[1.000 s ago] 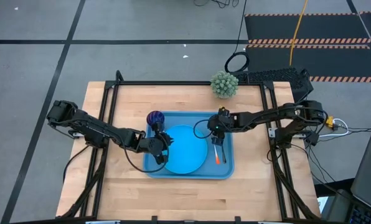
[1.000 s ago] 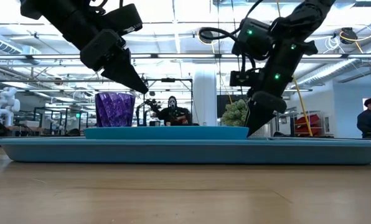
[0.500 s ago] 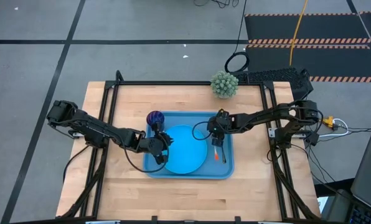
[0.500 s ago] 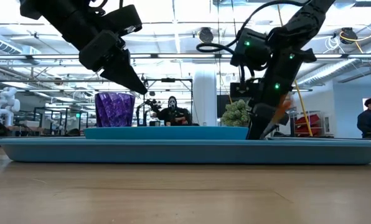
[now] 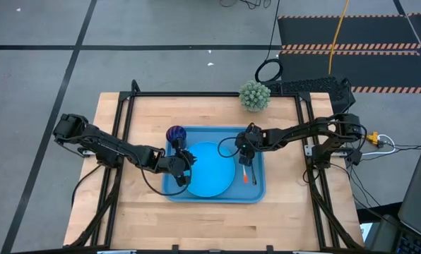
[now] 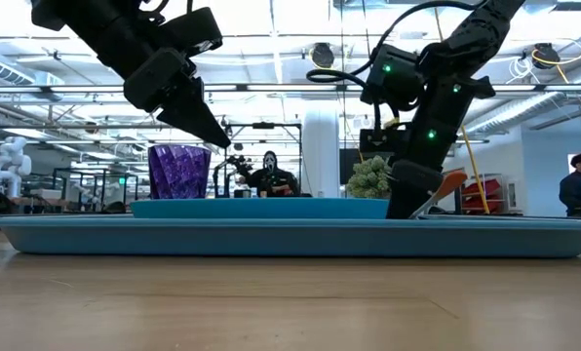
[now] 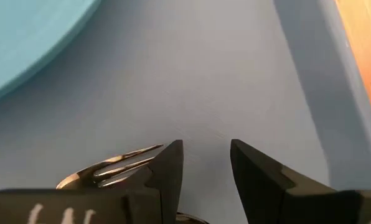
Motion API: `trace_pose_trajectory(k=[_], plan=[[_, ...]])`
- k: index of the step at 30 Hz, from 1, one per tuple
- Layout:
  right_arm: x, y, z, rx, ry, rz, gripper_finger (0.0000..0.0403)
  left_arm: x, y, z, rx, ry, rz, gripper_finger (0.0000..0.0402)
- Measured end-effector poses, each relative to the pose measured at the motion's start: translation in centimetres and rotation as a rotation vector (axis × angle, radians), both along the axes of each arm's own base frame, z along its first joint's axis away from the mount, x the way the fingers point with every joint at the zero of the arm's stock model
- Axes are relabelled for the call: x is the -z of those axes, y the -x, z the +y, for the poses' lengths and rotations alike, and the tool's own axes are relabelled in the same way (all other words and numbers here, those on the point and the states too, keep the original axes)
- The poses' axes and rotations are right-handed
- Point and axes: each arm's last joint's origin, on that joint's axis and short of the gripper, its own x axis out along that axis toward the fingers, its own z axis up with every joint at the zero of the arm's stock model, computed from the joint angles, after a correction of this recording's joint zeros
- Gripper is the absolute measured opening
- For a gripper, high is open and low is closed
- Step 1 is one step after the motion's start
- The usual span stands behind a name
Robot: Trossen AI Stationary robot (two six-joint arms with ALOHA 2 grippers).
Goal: Pick and place plate/cup/fork/spoon on tray
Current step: Adjust the orange fork
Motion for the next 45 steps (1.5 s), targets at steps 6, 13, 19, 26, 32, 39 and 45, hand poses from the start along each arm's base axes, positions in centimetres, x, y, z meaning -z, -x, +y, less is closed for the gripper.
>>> trace_pose_trajectory(k=[6,13,19,26,32,39,45], plan=[[0.0,0.0,0.0,0.061,-0.029,-0.016,0.0130,0.0,0.0,0.0,0.000,0.000,0.000,0.0042],[0.0,0.2,0.0,0.115,-0.051,-0.019,0.0130,0.0,0.0,0.0,0.000,0.000,0.000,0.0042],[0.0,0.2,0.0,0.135,-0.059,-0.024,0.0130,0.0,0.0,0.0,0.001,-0.001,0.000,0.0042],[0.1,0.2,0.0,0.167,-0.072,-0.033,0.0130,0.0,0.0,0.0,0.002,-0.002,0.001,0.0042],[0.0,0.2,0.0,0.199,-0.082,-0.043,0.0130,0.0,0.0,0.0,0.005,-0.004,0.002,0.0042],[-0.1,0.1,0.0,0.209,-0.086,-0.050,0.0130,0.0,0.0,0.0,0.004,-0.004,0.001,0.0042],[-1.2,-1.0,-0.1,0.189,-0.083,-0.089,0.0130,0.0,0.0,0.0,0.004,-0.004,0.001,0.0042]])
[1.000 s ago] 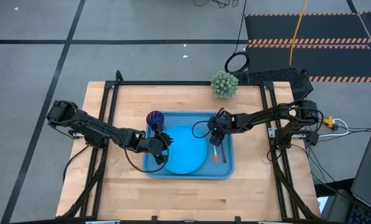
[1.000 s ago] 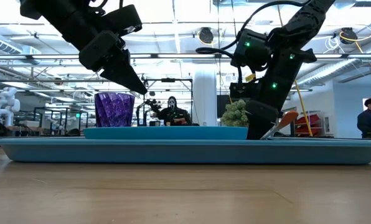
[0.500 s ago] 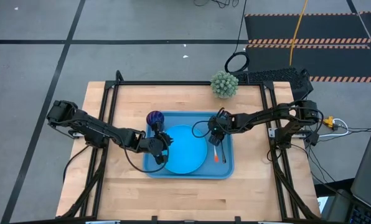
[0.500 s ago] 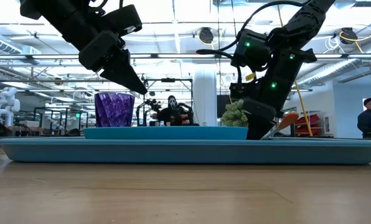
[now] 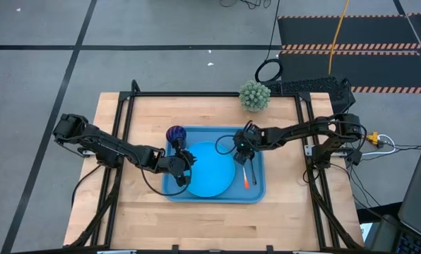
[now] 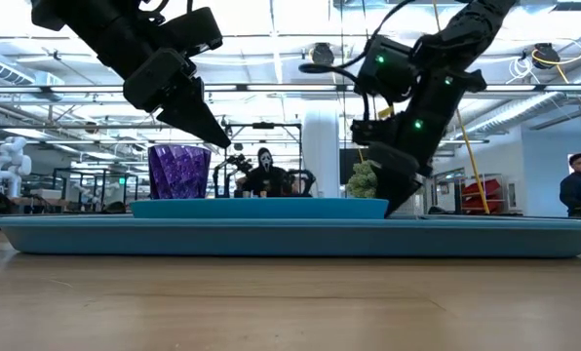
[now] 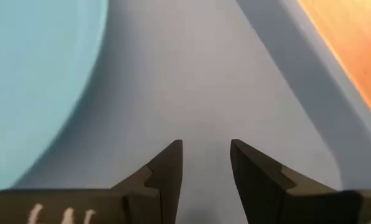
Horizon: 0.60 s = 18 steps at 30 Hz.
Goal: Pick and place plate/cup/fork/spoon on tray
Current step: Adjust the orange fork
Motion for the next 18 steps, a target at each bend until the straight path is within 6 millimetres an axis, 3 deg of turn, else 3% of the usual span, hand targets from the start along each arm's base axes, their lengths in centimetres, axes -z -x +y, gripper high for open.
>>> trace_pose_trajectory(k=[8,18], plan=[[-0.7,0.3,0.0,-0.008,0.002,0.055,0.0130,0.0,0.0,0.0,0.004,0.004,0.001,0.0042],[-3.6,2.3,1.1,0.025,-0.001,0.056,0.0130,0.0,0.0,0.0,0.004,0.005,-0.001,0.0042]])
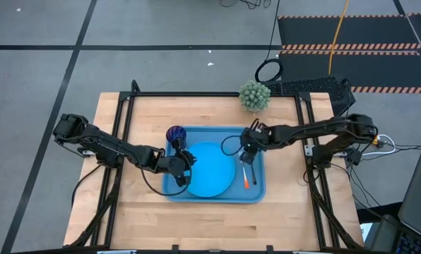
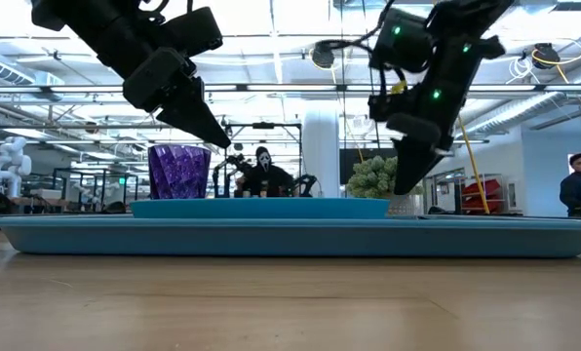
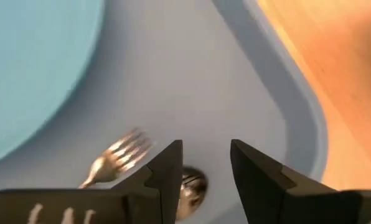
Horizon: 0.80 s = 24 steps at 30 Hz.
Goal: Pick and place plate/cup/fork/spoon on tray
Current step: Adjust the orange fork
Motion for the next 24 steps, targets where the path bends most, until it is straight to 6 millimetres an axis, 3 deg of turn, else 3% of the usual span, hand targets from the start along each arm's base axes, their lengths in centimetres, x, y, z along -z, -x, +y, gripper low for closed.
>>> trace_pose_trajectory(k=[9,24], plan=[[0.5,0.5,4.4,-0.099,-0.052,0.035,0.0130,0.0,0.0,0.0,0.003,-0.002,-0.003,0.0042],[3.1,2.0,7.9,-0.216,-0.040,-0.027,0.0130,0.0,-0.1,0.0,0.000,0.002,-0.007,0.0042]])
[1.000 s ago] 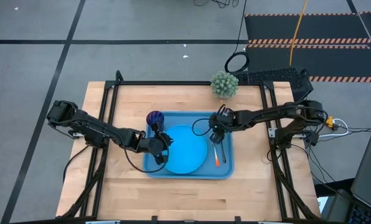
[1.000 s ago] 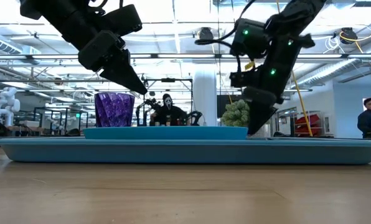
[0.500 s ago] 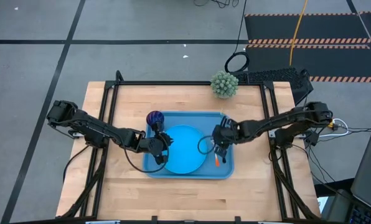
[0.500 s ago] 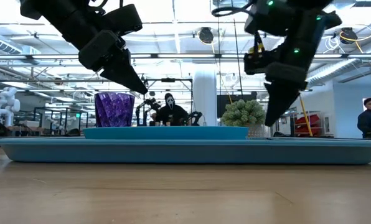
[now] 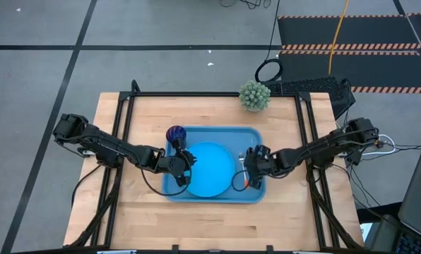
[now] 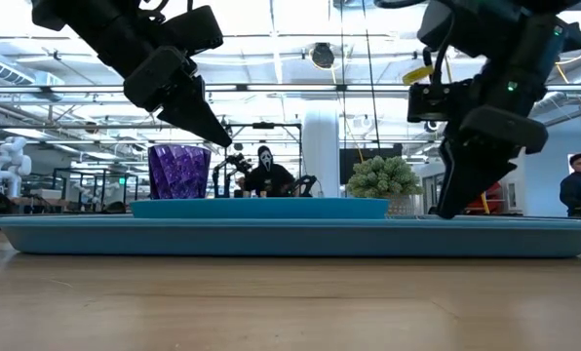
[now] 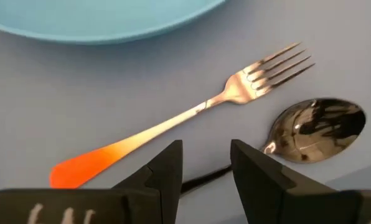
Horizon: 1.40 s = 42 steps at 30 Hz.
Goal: Pick and place plate/cup/fork/spoon on tray
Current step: Adjust the orange fork
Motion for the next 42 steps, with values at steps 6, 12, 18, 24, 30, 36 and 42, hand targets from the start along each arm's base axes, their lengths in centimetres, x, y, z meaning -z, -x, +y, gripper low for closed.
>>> trace_pose_trajectory(k=[6,12,18,24,30,36,42], plan=[[0.7,0.4,0.1,0.017,-0.016,-0.021,0.0130,-0.1,-0.1,-0.1,0.014,0.019,-0.010,0.0042],[0.9,0.1,0.2,0.010,-0.019,-0.044,0.0130,-0.1,-0.2,-0.1,0.025,0.032,-0.017,0.0042],[1.9,-0.4,0.9,-0.027,-0.010,-0.037,0.0130,-0.1,-0.2,-0.2,0.028,0.033,-0.015,0.0042],[2.0,-0.3,1.3,-0.031,0.000,-0.042,0.0130,-0.1,-0.1,-0.2,0.030,0.029,-0.012,0.0042],[2.0,-0.2,1.4,-0.029,0.003,-0.037,0.0130,-0.1,-0.1,-0.2,0.028,0.031,-0.013,0.0042],[1.9,-0.4,1.4,-0.015,-0.006,-0.062,0.0130,-0.1,-0.1,-0.2,0.028,0.031,-0.013,0.0042],[1.8,-0.6,1.4,-0.006,0.006,-0.090,0.0130,-0.1,-0.1,-0.2,0.028,0.031,-0.014,0.0042]])
